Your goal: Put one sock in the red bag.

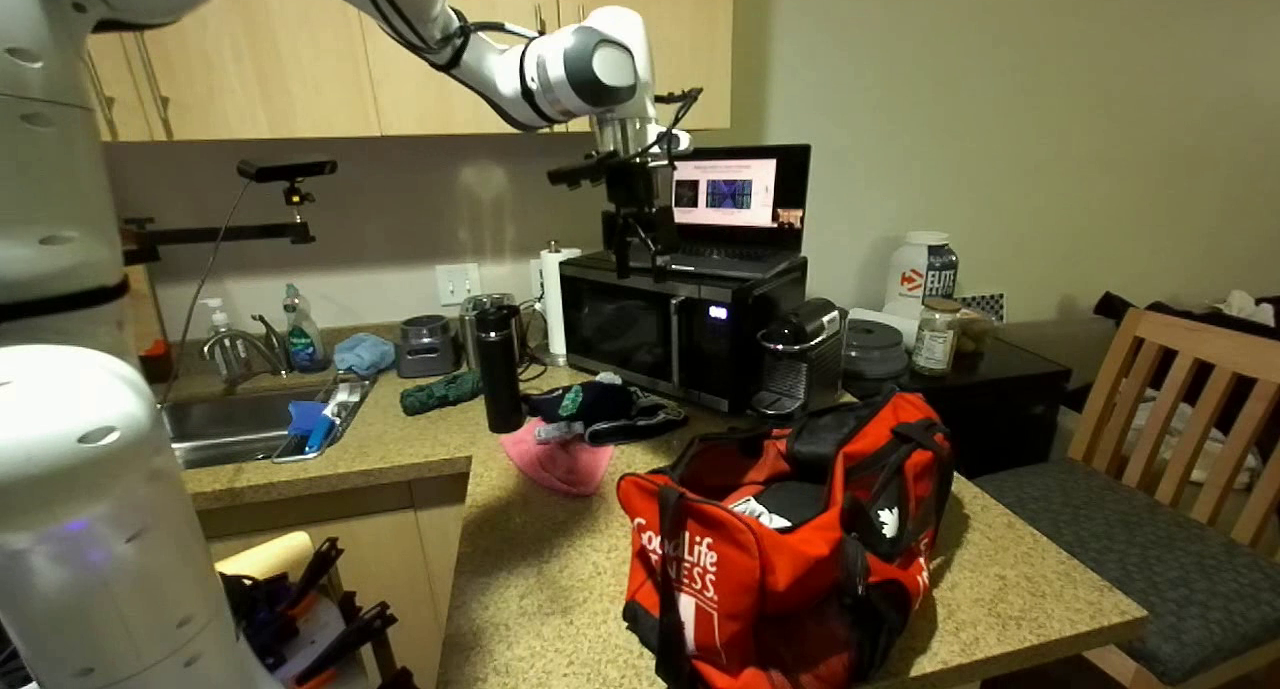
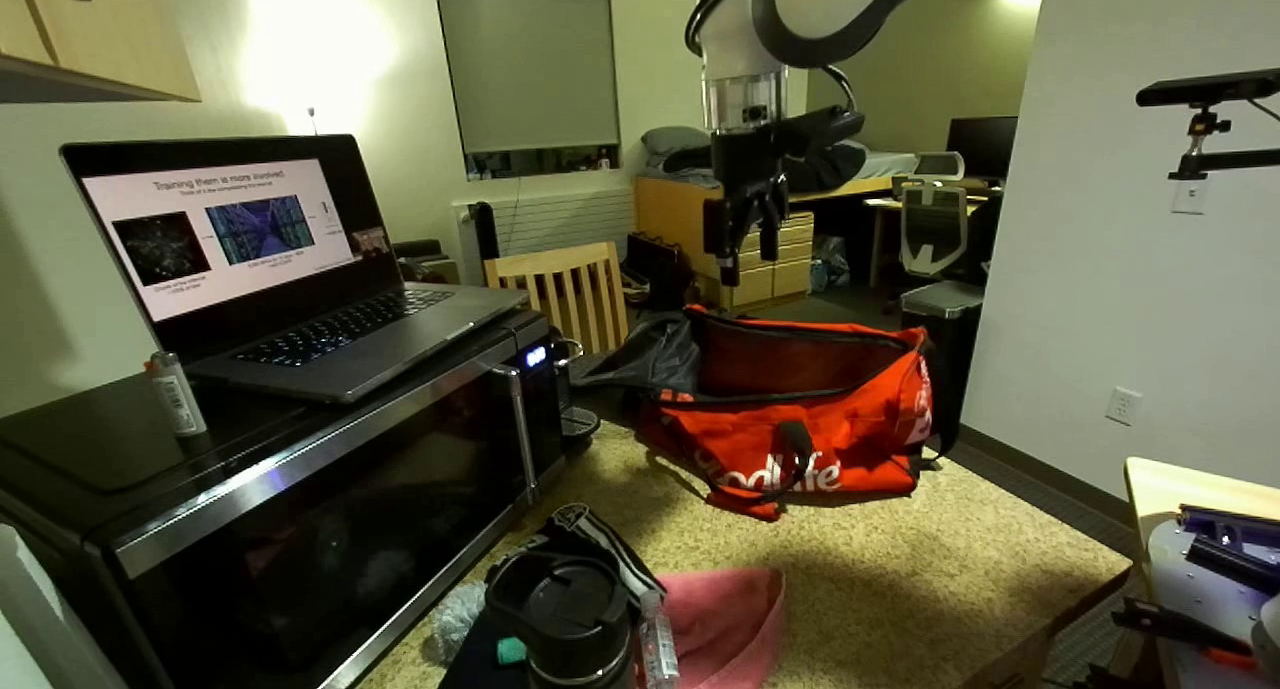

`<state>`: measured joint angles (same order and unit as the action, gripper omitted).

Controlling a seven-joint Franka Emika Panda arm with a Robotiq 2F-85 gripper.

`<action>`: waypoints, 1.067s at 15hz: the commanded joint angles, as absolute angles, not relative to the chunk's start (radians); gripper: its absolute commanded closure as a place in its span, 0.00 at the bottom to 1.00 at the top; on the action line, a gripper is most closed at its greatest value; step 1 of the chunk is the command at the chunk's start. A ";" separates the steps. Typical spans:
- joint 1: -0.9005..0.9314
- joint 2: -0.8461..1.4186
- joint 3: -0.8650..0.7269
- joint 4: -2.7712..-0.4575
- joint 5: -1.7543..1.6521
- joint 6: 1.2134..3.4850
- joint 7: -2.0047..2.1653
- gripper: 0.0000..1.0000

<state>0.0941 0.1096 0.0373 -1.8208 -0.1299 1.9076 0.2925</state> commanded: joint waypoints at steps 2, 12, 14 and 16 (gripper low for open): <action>0.103 0.016 0.079 -1.904 -0.036 1.954 0.175 0.00; 0.146 -0.036 0.139 -2.055 0.098 2.066 0.035 0.00; 0.155 -0.036 0.147 -2.083 0.087 2.073 0.039 0.00; 0.162 -0.035 0.156 -2.110 0.079 2.084 0.042 0.00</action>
<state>0.1567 0.0013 0.1458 -2.0363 0.0732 2.0409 0.0766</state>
